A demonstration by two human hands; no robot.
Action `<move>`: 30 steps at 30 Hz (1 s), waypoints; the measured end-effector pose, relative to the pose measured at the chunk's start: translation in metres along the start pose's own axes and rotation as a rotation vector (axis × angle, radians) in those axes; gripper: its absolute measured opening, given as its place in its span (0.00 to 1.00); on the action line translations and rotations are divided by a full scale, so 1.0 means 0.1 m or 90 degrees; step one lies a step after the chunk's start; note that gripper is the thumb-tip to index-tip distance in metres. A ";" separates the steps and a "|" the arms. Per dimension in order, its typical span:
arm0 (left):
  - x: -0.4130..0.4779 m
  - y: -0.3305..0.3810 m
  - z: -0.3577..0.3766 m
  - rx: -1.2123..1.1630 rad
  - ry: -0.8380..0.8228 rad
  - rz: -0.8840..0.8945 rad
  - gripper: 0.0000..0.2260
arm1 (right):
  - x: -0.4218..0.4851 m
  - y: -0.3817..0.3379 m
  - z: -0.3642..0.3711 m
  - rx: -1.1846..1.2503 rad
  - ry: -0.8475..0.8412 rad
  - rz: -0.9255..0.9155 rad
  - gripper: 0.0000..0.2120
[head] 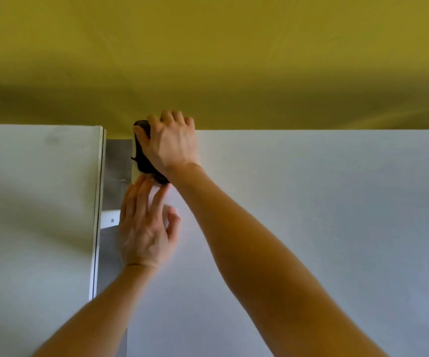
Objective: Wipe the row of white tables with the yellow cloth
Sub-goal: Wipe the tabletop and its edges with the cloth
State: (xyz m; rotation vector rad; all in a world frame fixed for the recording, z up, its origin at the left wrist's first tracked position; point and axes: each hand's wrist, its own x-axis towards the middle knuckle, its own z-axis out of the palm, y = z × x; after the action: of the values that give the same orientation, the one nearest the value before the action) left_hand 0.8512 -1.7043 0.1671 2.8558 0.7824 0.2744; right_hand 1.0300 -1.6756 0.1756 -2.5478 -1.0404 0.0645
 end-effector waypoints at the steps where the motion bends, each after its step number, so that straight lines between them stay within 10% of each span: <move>1: 0.01 0.00 0.01 -0.009 0.010 0.003 0.22 | -0.03 0.18 -0.04 0.022 0.012 -0.017 0.19; 7: -0.01 -0.01 0.01 -0.053 0.022 0.023 0.21 | -0.63 2.19 -0.85 -0.085 0.139 0.226 0.23; 11: 0.02 -0.02 0.02 -0.063 0.022 0.022 0.21 | -0.55 2.00 -0.79 -0.133 0.178 0.392 0.22; 20: 0.02 -0.02 -0.01 0.007 0.012 0.033 0.26 | -0.03 0.09 -0.05 -0.034 0.039 0.082 0.21; 30: 0.02 0.07 -0.05 0.061 0.031 0.068 0.18 | -0.91 3.21 -1.35 -0.075 0.076 0.142 0.21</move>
State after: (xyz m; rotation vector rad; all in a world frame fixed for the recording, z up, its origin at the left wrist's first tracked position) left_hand 0.8557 -1.7085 0.1737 2.9969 0.6703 0.3293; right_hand 1.2026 -1.9910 0.1727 -2.7266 -0.7332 -0.0903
